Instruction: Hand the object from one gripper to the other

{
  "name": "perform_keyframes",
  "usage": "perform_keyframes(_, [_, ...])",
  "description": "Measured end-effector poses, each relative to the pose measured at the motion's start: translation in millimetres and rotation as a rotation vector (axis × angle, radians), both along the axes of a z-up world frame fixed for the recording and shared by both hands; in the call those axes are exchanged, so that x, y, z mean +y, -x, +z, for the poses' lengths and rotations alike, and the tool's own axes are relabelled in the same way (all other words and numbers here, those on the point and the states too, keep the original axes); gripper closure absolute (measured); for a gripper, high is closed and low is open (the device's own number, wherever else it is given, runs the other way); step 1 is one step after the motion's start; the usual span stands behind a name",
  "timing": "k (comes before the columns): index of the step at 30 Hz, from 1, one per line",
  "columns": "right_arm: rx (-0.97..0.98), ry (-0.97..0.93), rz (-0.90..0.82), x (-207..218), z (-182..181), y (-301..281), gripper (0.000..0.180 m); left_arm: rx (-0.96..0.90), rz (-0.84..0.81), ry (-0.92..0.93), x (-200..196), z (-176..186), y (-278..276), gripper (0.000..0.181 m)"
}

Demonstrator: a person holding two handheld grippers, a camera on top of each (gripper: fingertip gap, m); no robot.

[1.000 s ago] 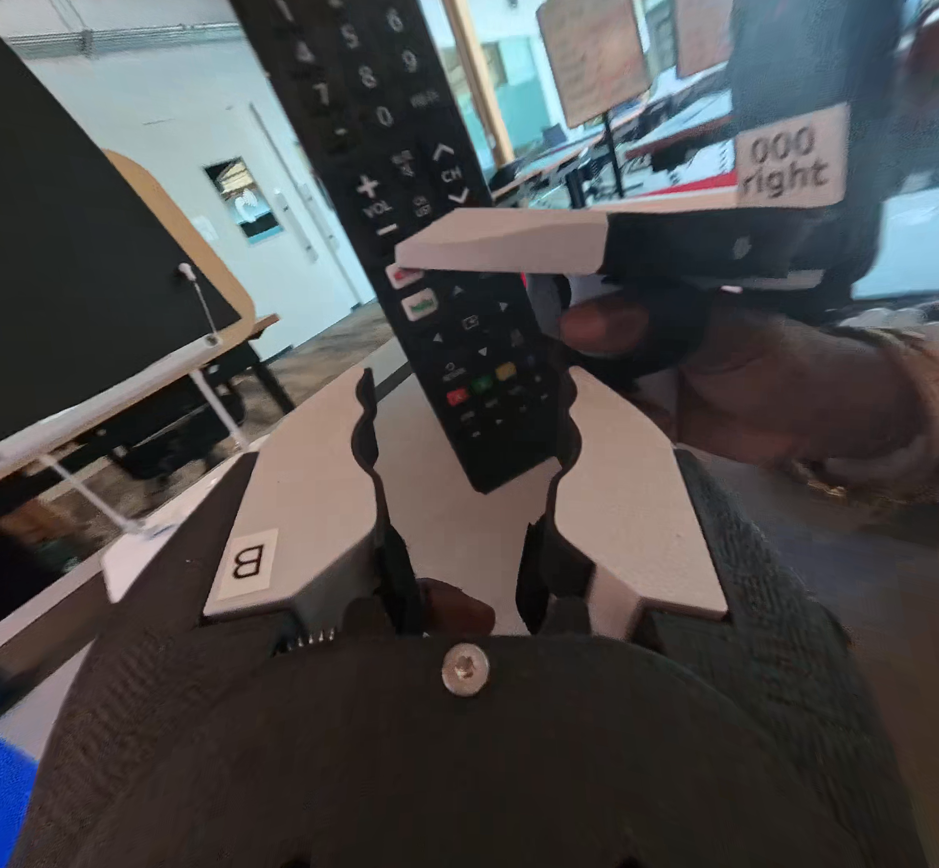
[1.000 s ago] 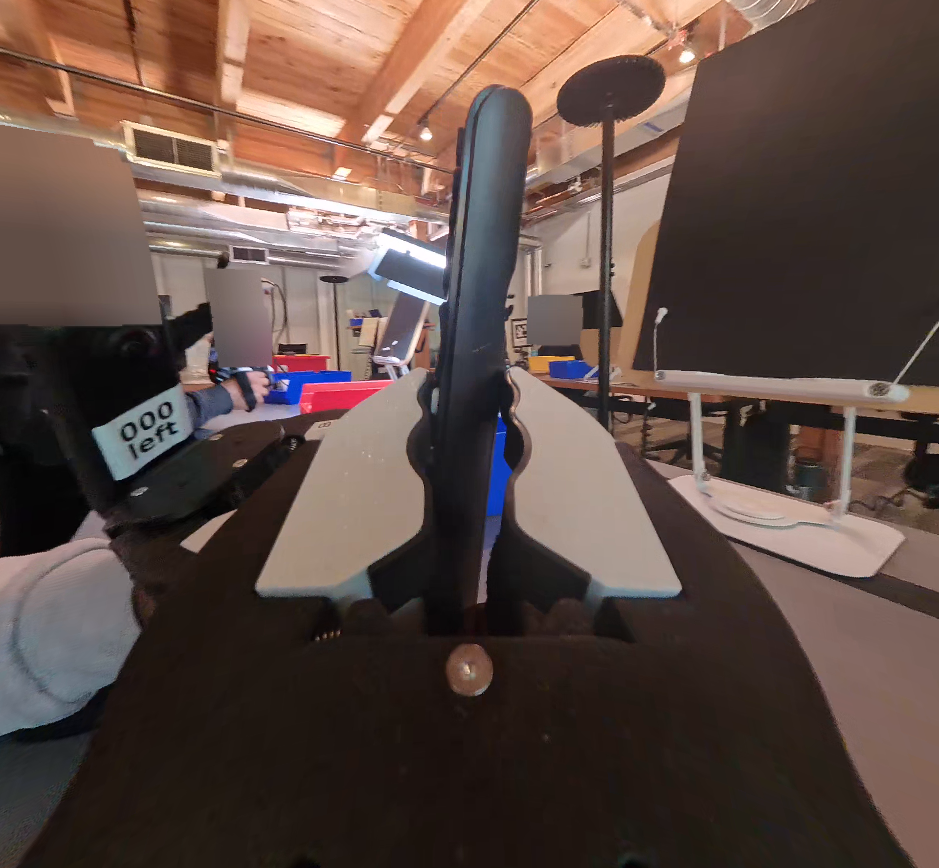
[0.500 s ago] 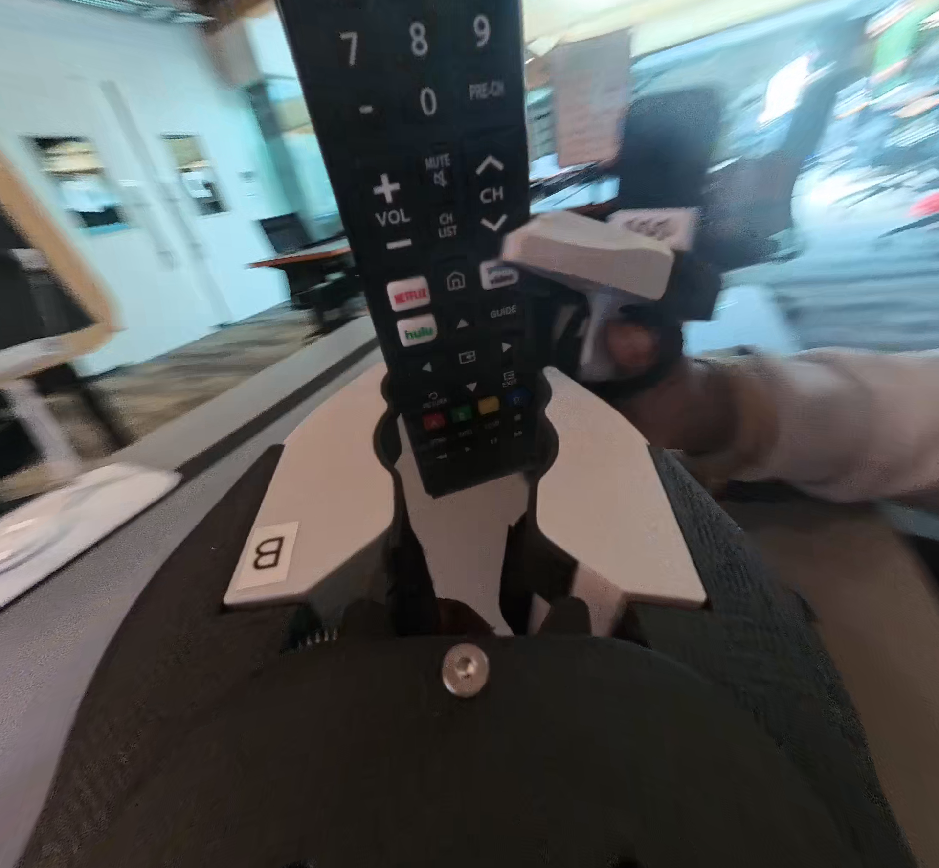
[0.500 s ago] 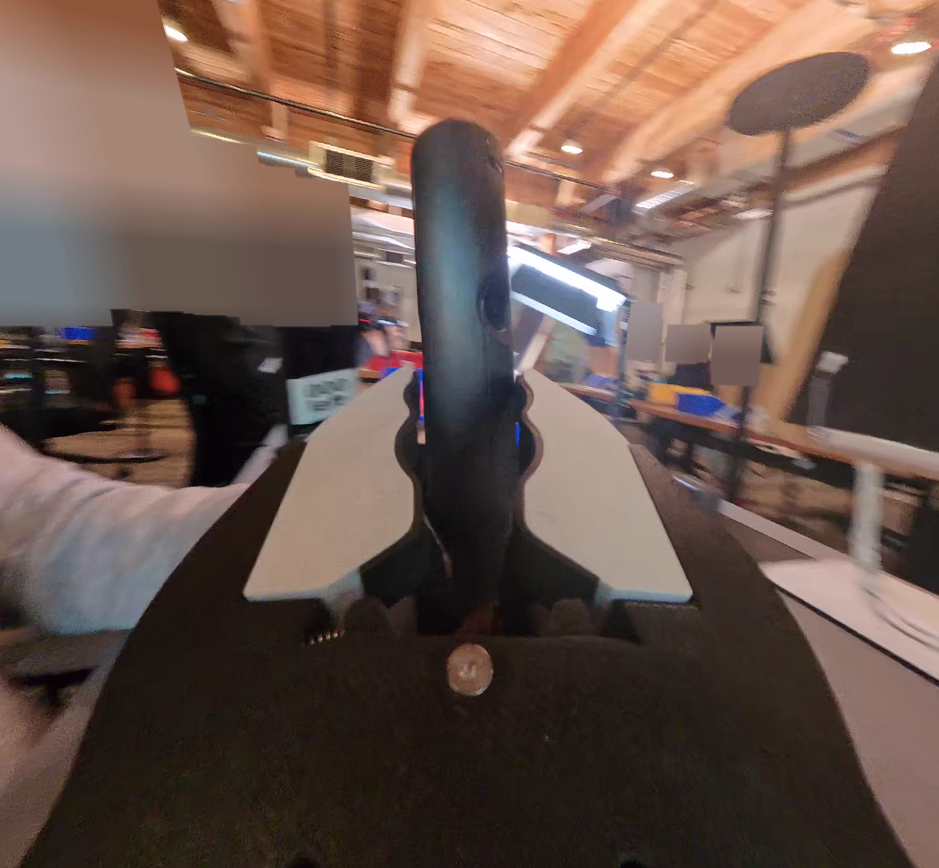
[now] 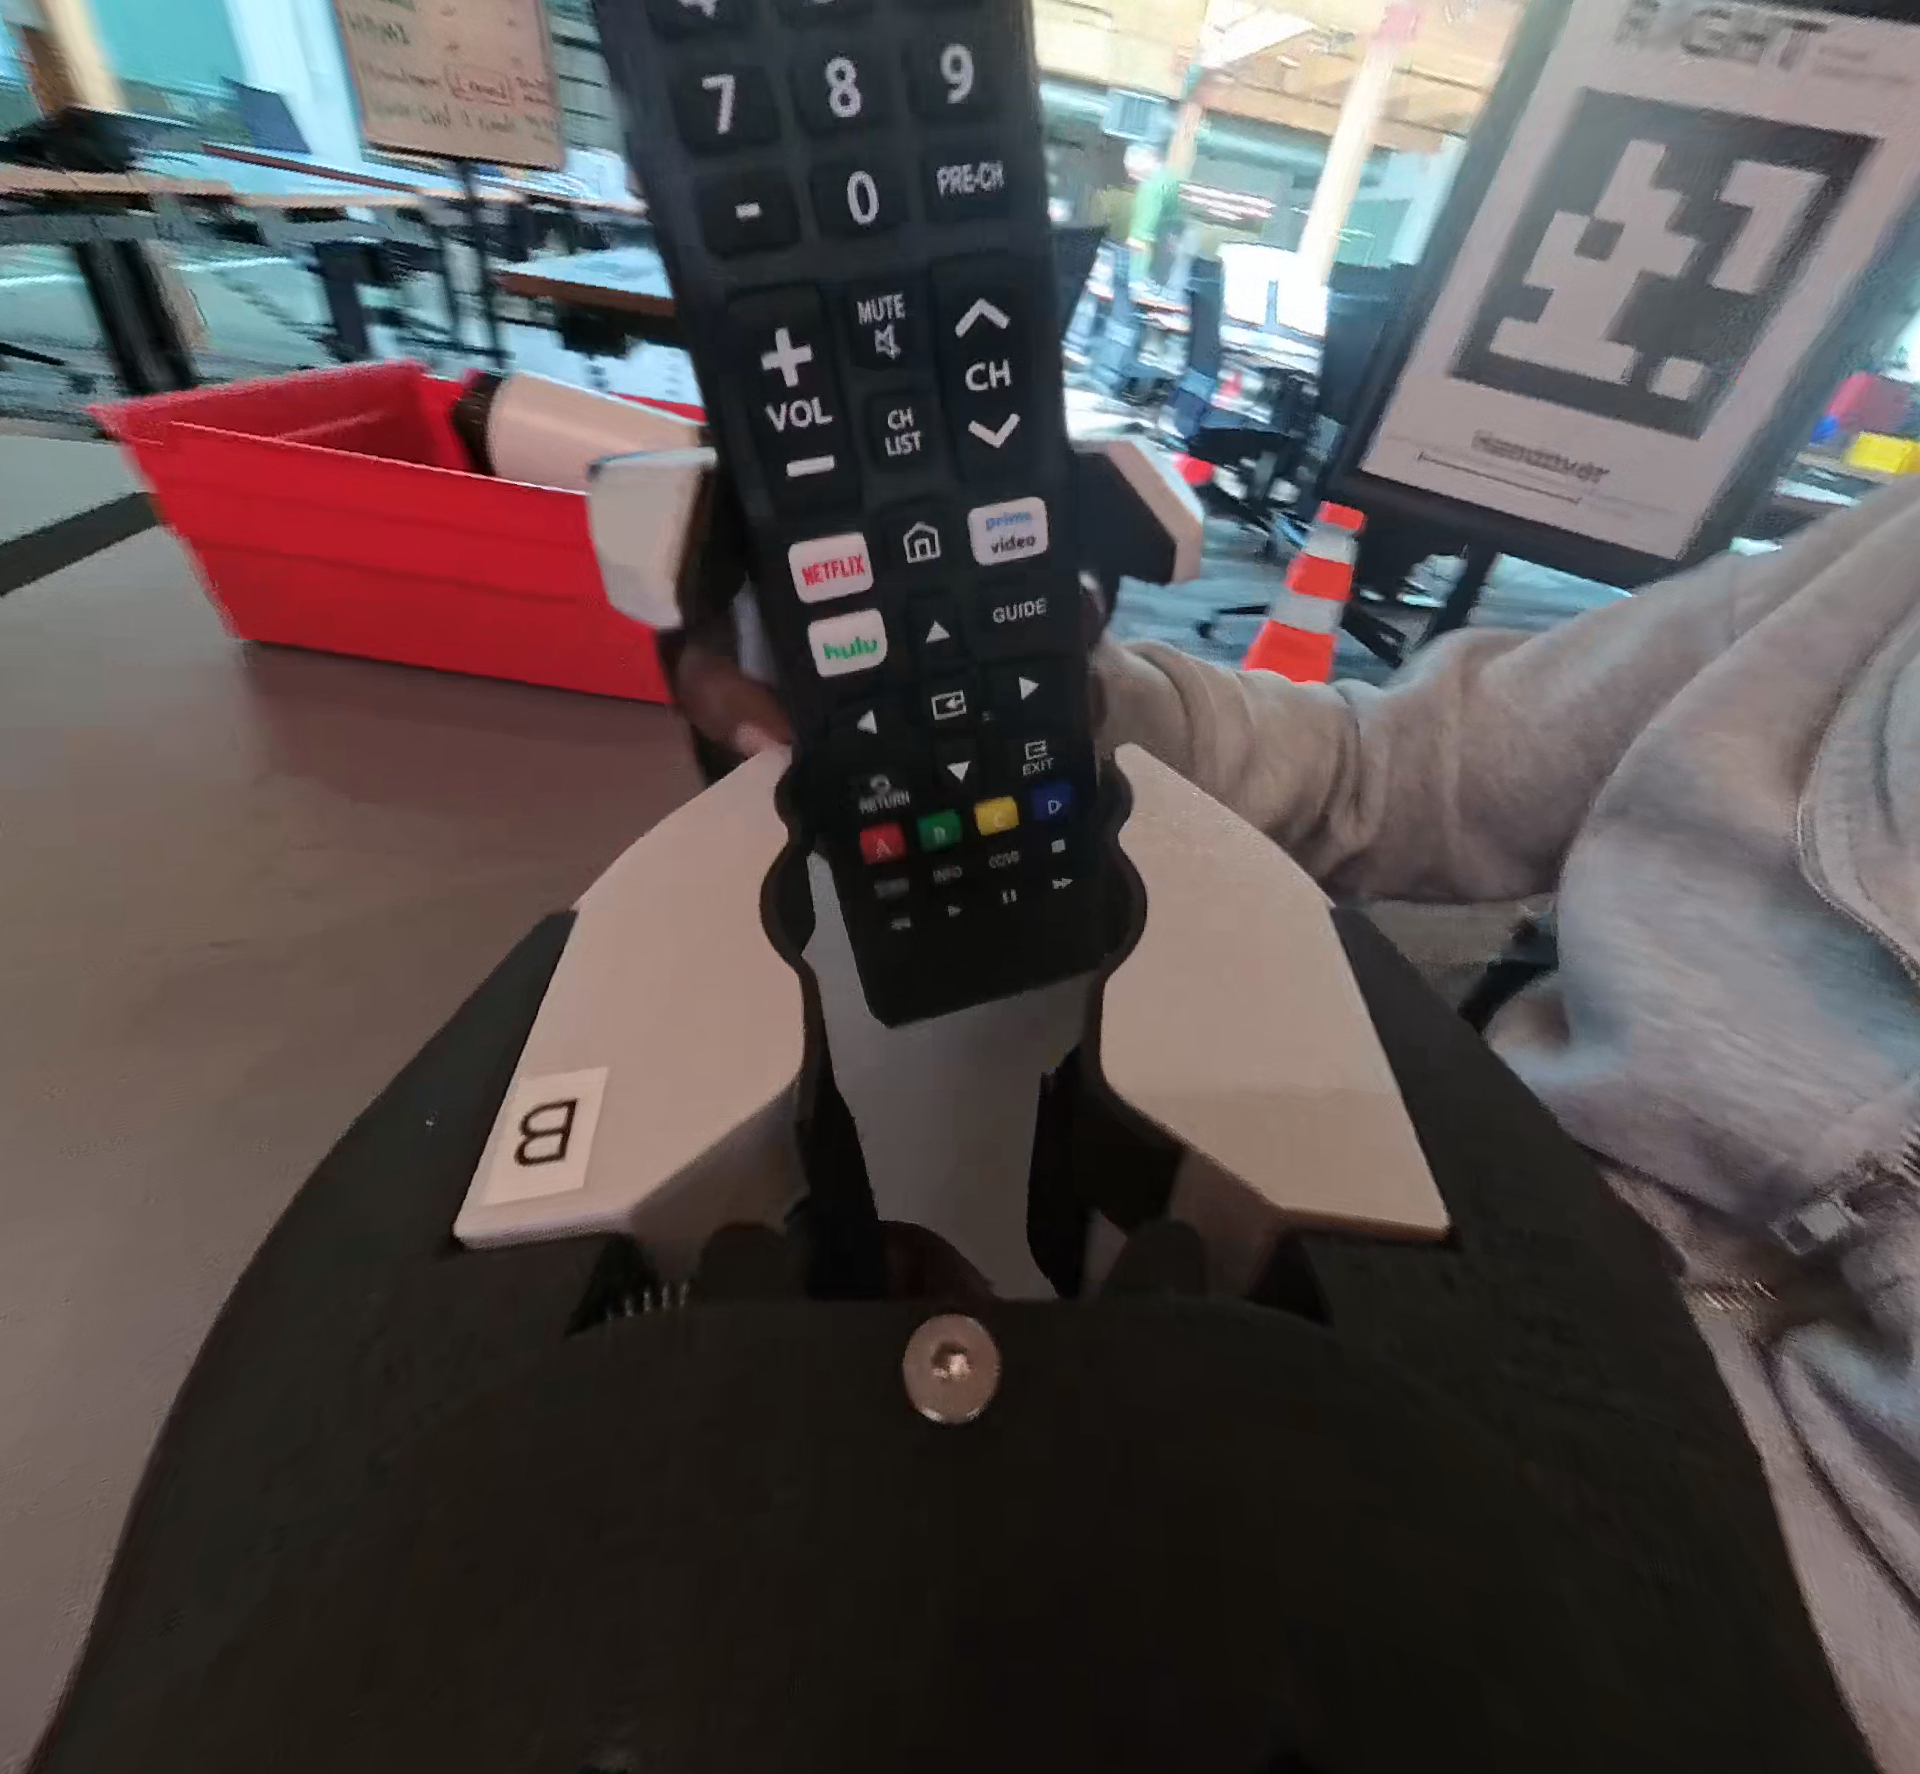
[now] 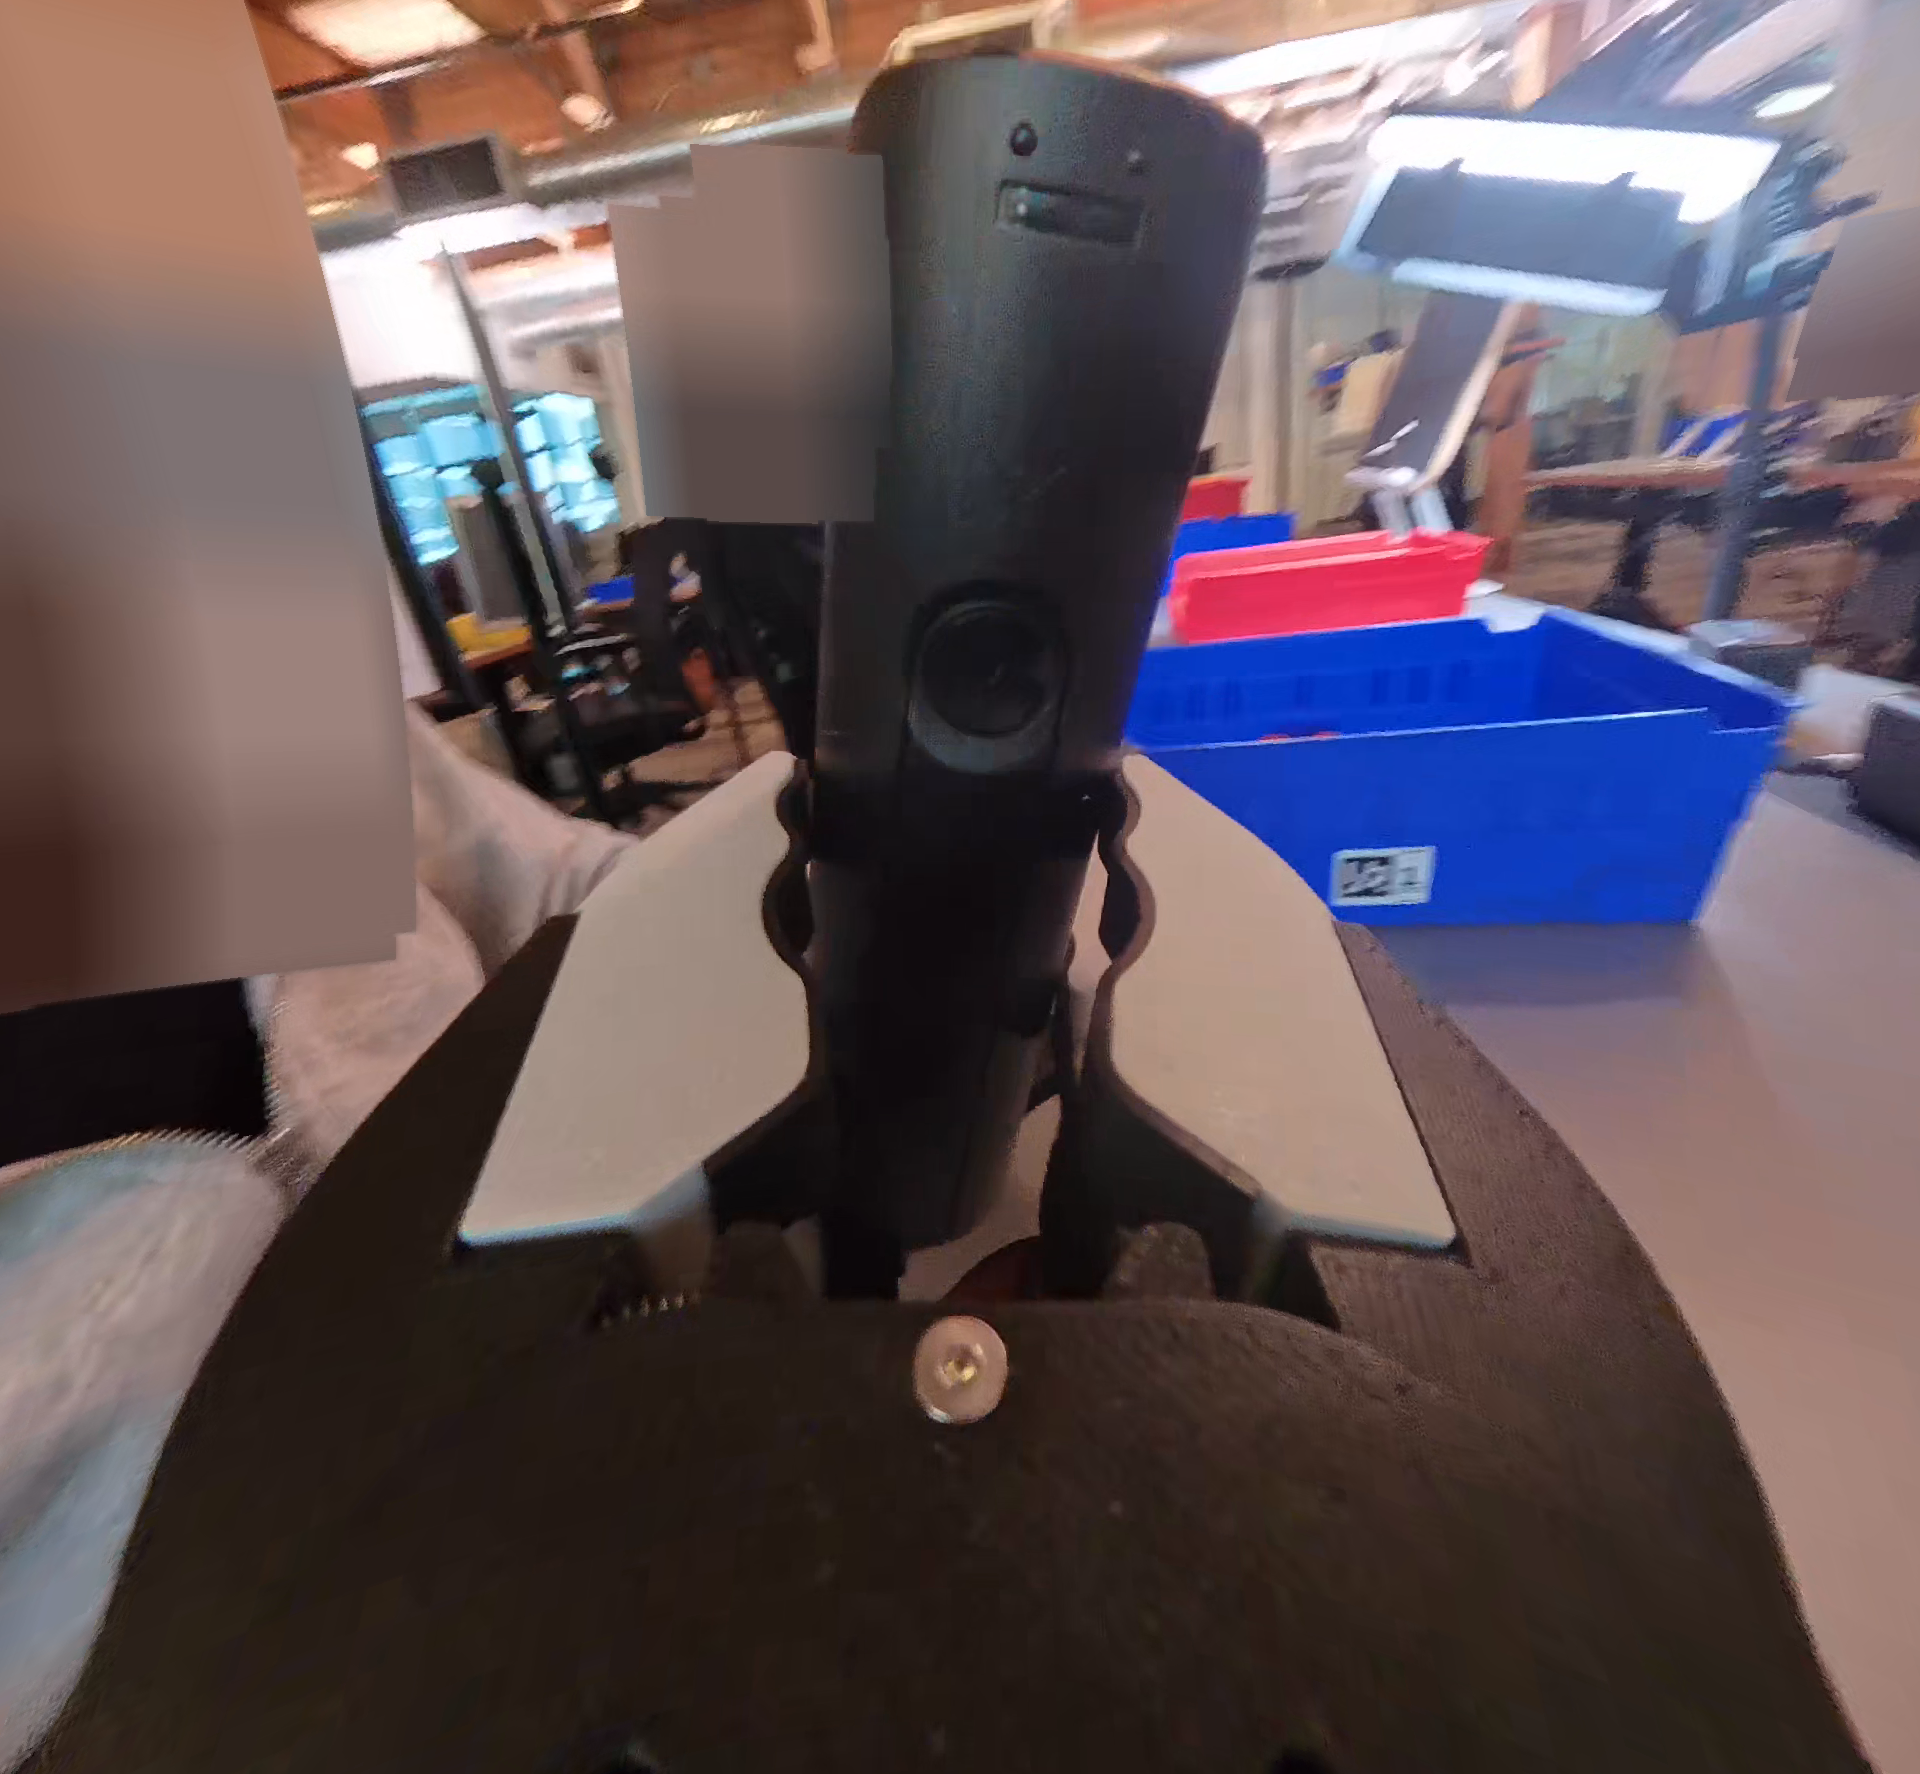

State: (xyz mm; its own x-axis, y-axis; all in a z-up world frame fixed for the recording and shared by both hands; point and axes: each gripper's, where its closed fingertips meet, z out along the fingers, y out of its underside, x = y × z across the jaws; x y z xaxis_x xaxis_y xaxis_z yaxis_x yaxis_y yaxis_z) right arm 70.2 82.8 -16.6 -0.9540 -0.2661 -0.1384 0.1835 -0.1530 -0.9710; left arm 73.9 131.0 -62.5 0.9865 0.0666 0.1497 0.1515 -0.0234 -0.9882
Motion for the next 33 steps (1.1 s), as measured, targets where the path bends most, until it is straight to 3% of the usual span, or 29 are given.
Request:
perform_keyframes(2, [0.004, 0.037, -0.136, 1.5, 3.5, 17.6, 0.126, 0.072, 0.167, 0.000, -5.1, 1.9, 20.4, 0.127])
perform_keyframes(6, [0.032, 0.048, -0.436, 5.5, 2.5, 51.1, 0.126, 0.386, 0.551, 0.097, -17.0, 5.9, 49.4, 0.116])
perform_keyframes(10, [0.071, 0.061, -0.549, 3.0, 2.8, 54.8, 0.126, 0.680, 0.750, 0.250, -18.0, 6.1, 56.5, 0.127])
perform_keyframes(12, [0.106, 0.044, -0.579, -1.3, 0.6, 52.2, 0.126, 0.718, 0.764, 0.296, -16.4, 1.8, 57.3, 0.145])
perform_keyframes(16, [0.150, 0.042, -0.598, -2.8, 4.2, 49.5, 0.124, 0.611, 0.697, 0.186, -18.4, 8.3, 52.2, 0.150])
perform_keyframes(18, [0.164, 0.073, -0.489, -1.3, 9.8, 39.8, 0.131, 0.474, 0.512, 0.056, -12.1, 14.0, 36.4, 0.153])
perform_keyframes(22, [0.078, 0.127, -0.192, 6.9, 15.6, 16.9, 0.116, 0.228, 0.141, -0.150, -4.5, 25.8, 0.1, 0.156])
perform_keyframes(23, [0.024, 0.143, -0.114, 9.7, 17.9, 11.7, 0.121, 0.176, 0.085, -0.163, -2.9, 24.7, -4.6, 0.156])
perform_keyframes(25, [-0.045, 0.175, 0.037, 16.4, 22.5, -1.3, 0.153, 0.121, 0.037, -0.155, -0.4, 20.5, -7.6, 0.155])
perform_keyframes(28, [0.003, 0.132, -0.001, 14.8, 19.7, -1.1, 0.155, 0.135, 0.105, -0.131, -2.6, 17.8, 1.9, 0.155])
perform_keyframes(33, [0.116, 0.136, -0.483, 13.1, 18.3, 40.2, 0.156, 0.327, 0.573, -0.003, -22.0, 15.5, 49.6, 0.118])
